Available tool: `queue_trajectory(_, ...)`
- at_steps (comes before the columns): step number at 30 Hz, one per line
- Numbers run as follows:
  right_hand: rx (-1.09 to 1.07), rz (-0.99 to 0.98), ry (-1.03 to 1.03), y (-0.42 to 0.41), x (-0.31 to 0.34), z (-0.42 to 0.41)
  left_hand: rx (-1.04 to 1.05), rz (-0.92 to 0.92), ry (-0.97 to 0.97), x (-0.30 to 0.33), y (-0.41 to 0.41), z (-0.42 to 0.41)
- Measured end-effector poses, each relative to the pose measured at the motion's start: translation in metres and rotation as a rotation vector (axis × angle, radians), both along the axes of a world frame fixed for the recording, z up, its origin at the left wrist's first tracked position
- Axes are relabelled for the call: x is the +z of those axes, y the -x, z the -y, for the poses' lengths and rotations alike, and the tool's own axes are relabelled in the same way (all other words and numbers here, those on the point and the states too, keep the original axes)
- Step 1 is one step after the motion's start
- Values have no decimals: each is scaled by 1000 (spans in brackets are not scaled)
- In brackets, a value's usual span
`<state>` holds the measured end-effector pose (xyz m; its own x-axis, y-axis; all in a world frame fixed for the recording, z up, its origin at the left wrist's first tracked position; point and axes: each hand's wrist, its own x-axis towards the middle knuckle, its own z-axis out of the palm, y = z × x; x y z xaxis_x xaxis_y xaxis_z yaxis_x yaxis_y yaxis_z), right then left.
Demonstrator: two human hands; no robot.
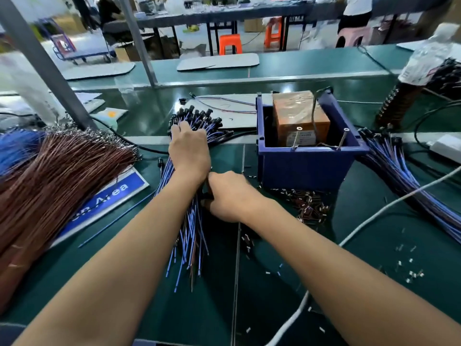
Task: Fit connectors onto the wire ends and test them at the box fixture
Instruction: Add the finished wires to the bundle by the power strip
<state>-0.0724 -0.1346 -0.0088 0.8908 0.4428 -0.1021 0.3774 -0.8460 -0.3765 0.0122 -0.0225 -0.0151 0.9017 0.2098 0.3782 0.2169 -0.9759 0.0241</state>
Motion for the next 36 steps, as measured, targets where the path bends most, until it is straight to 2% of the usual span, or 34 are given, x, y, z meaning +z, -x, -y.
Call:
queue_trajectory(8, -10, -5, -48, 2, -9, 5, -24, 1, -13, -5, -8, 0)
queue_trajectory(11, -5, -27, -86, 3, -9, 9, -14, 60, -14, -2, -6, 4)
queue_trajectory(18, -29, -106, -258, 0, -9, 23, -69, 174, 109, -1, 3, 14)
queue_trajectory(20, -42, -143, -308, 0, -11, 26, -75, 286, 305, 2, 3, 17)
queue_trajectory(24, -103, -195, -431, 3, -15, 30, -63, 439, 819, 16, 16, 25)
queue_trajectory(28, -124, -223, -494, 11, -12, 30, -104, 625, 1256, 58, 31, 30)
queue_trajectory(30, -204, -49, -557, 19, -6, 25, -224, 620, 1568, 85, 41, 34)
queue_trajectory(32, -337, 212, -654, 30, 6, 21, -370, 539, 1937, 108, 51, 41)
queue_trajectory(33, -367, 281, -698, 34, 14, 21, -445, 488, 2085, 117, 57, 46)
queue_trajectory(36, -326, 326, -713, 43, 31, 31, -636, 435, 2338, 129, 68, 62)
